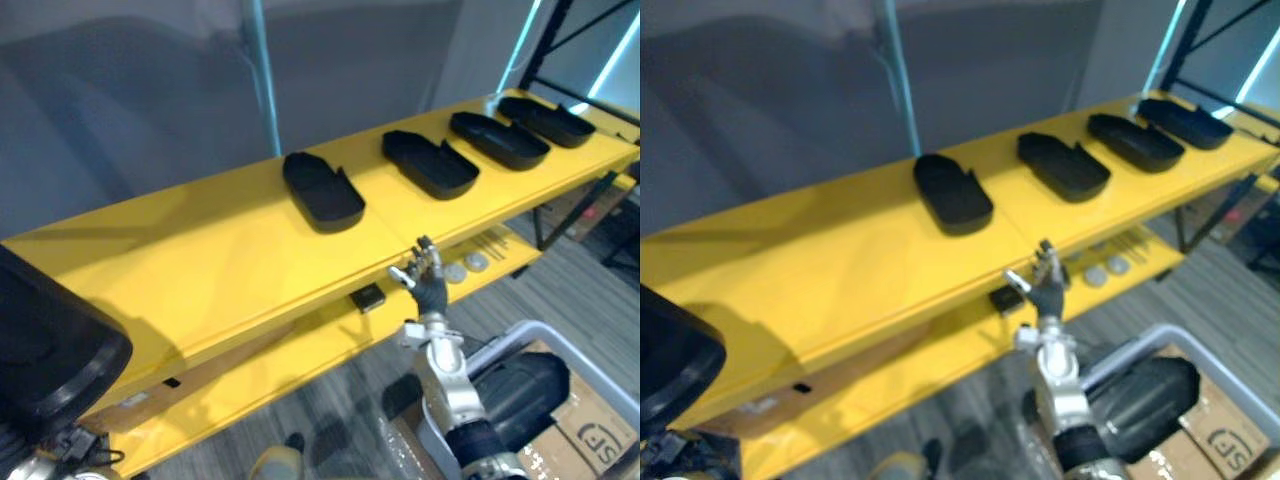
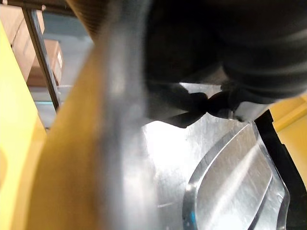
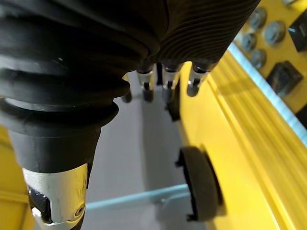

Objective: Walk over and take plastic housings, then place them on the shelf

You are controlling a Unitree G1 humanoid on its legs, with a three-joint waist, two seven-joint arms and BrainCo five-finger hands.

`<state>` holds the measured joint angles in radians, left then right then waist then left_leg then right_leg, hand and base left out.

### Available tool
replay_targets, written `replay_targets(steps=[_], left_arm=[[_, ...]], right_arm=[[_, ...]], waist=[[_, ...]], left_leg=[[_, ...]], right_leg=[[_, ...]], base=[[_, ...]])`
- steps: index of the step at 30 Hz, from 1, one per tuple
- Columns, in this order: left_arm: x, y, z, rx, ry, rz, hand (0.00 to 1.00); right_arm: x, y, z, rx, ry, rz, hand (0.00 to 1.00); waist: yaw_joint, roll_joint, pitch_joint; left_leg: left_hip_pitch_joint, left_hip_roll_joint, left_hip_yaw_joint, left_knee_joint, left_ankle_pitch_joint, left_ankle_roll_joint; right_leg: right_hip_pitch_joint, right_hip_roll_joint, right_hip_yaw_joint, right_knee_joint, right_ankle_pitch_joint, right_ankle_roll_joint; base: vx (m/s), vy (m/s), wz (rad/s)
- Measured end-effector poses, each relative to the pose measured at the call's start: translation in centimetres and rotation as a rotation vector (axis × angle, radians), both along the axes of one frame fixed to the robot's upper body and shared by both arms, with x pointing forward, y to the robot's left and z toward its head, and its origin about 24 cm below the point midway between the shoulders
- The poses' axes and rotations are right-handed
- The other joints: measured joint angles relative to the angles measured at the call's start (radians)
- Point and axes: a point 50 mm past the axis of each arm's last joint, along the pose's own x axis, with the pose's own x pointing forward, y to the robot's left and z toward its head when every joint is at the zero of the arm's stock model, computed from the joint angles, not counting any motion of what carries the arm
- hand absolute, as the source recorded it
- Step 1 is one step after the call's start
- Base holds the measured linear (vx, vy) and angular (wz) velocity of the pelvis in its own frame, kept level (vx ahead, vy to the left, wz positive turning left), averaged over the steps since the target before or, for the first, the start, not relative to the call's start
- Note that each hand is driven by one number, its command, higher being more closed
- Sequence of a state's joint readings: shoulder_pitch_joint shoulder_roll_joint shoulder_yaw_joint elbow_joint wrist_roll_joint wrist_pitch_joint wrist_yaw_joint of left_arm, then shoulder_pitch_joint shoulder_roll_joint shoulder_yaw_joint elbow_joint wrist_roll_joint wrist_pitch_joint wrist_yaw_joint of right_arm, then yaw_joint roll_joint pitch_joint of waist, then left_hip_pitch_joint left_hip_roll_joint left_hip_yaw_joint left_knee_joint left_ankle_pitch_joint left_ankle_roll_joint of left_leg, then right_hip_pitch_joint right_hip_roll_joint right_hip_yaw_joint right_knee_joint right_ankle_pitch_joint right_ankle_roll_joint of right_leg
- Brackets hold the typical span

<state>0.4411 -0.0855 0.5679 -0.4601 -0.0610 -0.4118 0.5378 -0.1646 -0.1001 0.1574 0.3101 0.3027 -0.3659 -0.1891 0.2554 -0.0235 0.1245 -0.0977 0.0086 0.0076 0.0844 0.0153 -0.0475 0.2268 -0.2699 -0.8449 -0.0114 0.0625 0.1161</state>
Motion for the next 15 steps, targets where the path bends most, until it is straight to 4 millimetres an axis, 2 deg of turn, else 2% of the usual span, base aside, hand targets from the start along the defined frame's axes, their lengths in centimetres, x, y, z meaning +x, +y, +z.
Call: replay_targets(steps=[1,2,3,4,5,6,7,8,10,11,15], left_arm=[[0.2,0.1,0.2,0.013,-0.007,-0.008,1.0],[0.7,0.3,0.9,0.047,-0.022,-0.03,1.0],[1.4,0.3,1.6,0.079,-0.046,-0.066,1.0],[2.0,0.2,1.9,0.094,-0.064,-0.095,1.0],[3.3,-0.3,2.6,0.124,-0.098,-0.177,1.0],[4.7,-1.1,3.3,0.152,-0.132,-0.258,1.0],[5.2,-1.4,3.5,0.162,-0.144,-0.294,1.0],[6.1,-2.0,3.8,0.174,-0.158,-0.353,1.0],[7.0,-2.3,3.9,0.193,-0.144,-0.397,1.0],[7.2,-2.3,3.7,0.193,-0.116,-0.412,1.0],[7.2,-2.1,2.6,0.152,-0.039,-0.419,1.0]], right_arm=[[0.0,-0.1,0.1,0.001,-0.003,-0.003,0.0],[0.0,-0.3,0.4,0.008,-0.016,-0.015,0.0],[-0.1,-0.7,0.6,0.013,-0.024,-0.032,0.0],[-0.2,-1.0,0.6,0.016,-0.027,-0.047,0.0],[-1.1,-2.1,0.3,0.025,-0.023,-0.096,0.0],[-2.4,-3.5,-0.1,0.032,-0.011,-0.155,0.0],[-3.1,-4.2,-0.5,0.032,-0.001,-0.184,0.0],[-4.4,-5.6,-1.0,0.028,0.015,-0.24,0.0],[-5.7,-7.5,-1.9,0.028,0.049,-0.306,0.0],[-6.1,-8.5,-1.9,0.038,0.044,-0.321,0.0],[-5.1,-8.9,-0.5,0.032,-0.034,-0.256,0.0]], waist=[[-0.004,0.0,0.006],[-0.024,-0.005,0.02],[-0.047,-0.003,0.034],[-0.063,-0.008,0.04],[-0.092,-0.002,0.047],[-0.118,-0.013,0.043],[-0.13,-0.016,0.041],[-0.141,-0.013,0.042],[-0.167,-0.006,0.047],[-0.167,-0.006,0.048],[-0.165,0.005,0.064]], left_leg=[[-0.001,0.001,-0.004,-0.005,-0.001,0.001],[-0.007,-0.006,-0.024,-0.006,-0.011,0.005],[-0.012,-0.012,-0.057,-0.007,-0.008,0.009],[-0.011,-0.018,-0.083,-0.008,-0.005,0.013],[-0.021,-0.034,-0.14,-0.012,0.007,0.016],[-0.025,-0.049,-0.201,-0.028,0.032,0.016],[-0.024,-0.058,-0.228,-0.045,0.047,0.012],[-0.019,-0.071,-0.278,-0.071,0.08,-0.01],[-0.019,-0.069,-0.3,-0.087,0.116,-0.021],[-0.024,-0.065,-0.294,-0.07,0.118,-0.021],[0.004,-0.035,-0.267,-0.038,0.115,-0.025]], right_leg=[[0.0,-0.001,0.008,0.01,-0.01,-0.005],[-0.005,-0.006,0.061,0.04,-0.067,-0.004],[-0.026,0.011,0.162,0.073,-0.127,0.002],[-0.034,0.028,0.233,0.09,-0.162,-0.003],[-0.053,0.067,0.371,0.119,-0.222,-0.016],[-0.065,0.106,0.495,0.148,-0.274,-0.031],[-0.072,0.122,0.541,0.165,-0.292,-0.045],[-0.073,0.139,0.612,0.19,-0.297,-0.053],[-0.07,0.152,0.646,0.211,-0.298,-0.053],[-0.063,0.16,0.642,0.215,-0.299,-0.054],[-0.035,0.185,0.664,0.239,-0.298,-0.054]], base=[[0.01,0.016,0.21],[0.0,-0.008,0.48],[-0.02,-0.025,0.7],[-0.06,-0.065,1.16],[-0.03,-0.085,1.58],[-0.01,-0.085,1.6],[0.06,-0.056,1.51],[0.07,0.006,1.11],[0.07,0.039,1.01],[0.03,-0.014,0.54],[-0.04,-0.079,-0.02]])
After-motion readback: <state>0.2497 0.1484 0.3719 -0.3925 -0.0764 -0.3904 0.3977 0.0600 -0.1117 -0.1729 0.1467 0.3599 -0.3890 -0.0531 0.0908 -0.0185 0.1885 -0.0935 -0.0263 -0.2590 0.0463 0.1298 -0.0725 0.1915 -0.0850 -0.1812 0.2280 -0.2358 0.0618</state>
